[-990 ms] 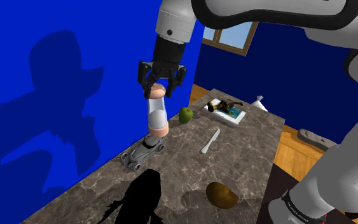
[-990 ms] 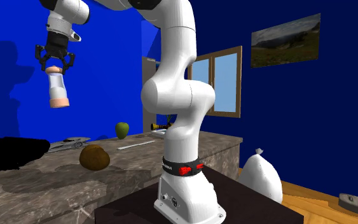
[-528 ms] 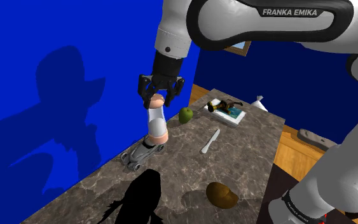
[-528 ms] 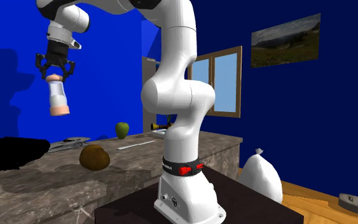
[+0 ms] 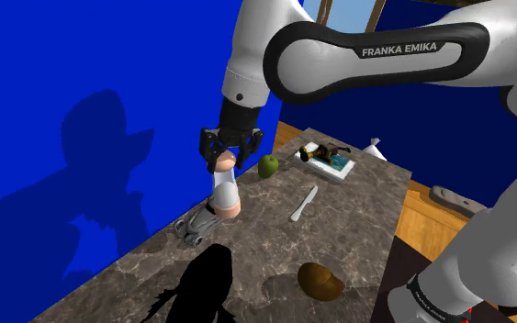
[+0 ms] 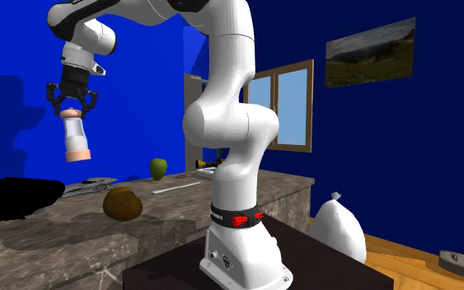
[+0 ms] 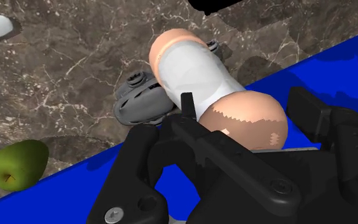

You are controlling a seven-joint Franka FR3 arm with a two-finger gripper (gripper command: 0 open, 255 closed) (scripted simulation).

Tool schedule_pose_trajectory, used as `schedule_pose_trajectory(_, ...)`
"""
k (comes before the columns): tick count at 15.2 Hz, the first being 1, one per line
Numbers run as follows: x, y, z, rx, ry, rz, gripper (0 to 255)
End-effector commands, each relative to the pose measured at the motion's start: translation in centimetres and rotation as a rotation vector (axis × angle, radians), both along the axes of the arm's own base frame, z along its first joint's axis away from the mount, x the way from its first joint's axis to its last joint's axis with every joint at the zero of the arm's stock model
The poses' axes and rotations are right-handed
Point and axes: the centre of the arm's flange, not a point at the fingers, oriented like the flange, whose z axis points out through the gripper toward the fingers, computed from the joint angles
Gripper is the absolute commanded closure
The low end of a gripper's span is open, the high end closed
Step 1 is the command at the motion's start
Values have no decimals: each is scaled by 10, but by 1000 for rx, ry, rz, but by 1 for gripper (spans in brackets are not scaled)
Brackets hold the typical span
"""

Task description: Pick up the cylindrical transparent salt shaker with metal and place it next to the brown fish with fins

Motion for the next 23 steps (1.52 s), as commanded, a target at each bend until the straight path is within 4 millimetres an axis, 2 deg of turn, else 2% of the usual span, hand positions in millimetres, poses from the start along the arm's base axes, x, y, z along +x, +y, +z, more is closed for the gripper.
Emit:
schedule_pose_trajectory(1, 0, 0, -10, 0, -1, 0, 255)
schedule_pose_trajectory(23, 0, 0, -124, 0, -1, 0, 255)
